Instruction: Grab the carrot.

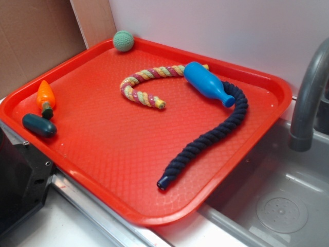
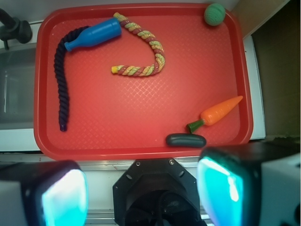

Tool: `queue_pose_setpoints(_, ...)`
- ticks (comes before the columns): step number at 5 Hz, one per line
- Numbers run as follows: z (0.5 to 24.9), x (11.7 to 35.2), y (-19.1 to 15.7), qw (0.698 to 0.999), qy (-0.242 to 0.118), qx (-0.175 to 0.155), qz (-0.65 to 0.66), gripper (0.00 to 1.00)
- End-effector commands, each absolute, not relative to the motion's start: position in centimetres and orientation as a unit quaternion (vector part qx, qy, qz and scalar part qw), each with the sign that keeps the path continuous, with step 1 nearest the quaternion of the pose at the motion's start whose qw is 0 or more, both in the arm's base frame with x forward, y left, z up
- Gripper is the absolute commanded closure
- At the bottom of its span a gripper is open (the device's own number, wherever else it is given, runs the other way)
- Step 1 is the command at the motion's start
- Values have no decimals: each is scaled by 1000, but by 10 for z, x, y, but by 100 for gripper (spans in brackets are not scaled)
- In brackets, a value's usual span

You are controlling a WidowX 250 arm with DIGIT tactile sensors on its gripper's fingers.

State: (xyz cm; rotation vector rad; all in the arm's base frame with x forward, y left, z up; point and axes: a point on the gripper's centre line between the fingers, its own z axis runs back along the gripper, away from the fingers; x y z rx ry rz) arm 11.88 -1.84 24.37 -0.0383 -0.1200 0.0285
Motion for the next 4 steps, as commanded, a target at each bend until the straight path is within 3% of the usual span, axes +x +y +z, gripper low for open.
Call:
queue_pose_setpoints(1,244,119,-18,998,-60,-19,14,0)
queue_pose_setpoints(2,194,150,32,989,-21,65,131,0)
queue_pose_setpoints(3,146,153,89,965,-22,82,249,0)
queue_pose_setpoints(4,112,149,122,929,-40,84,359,0)
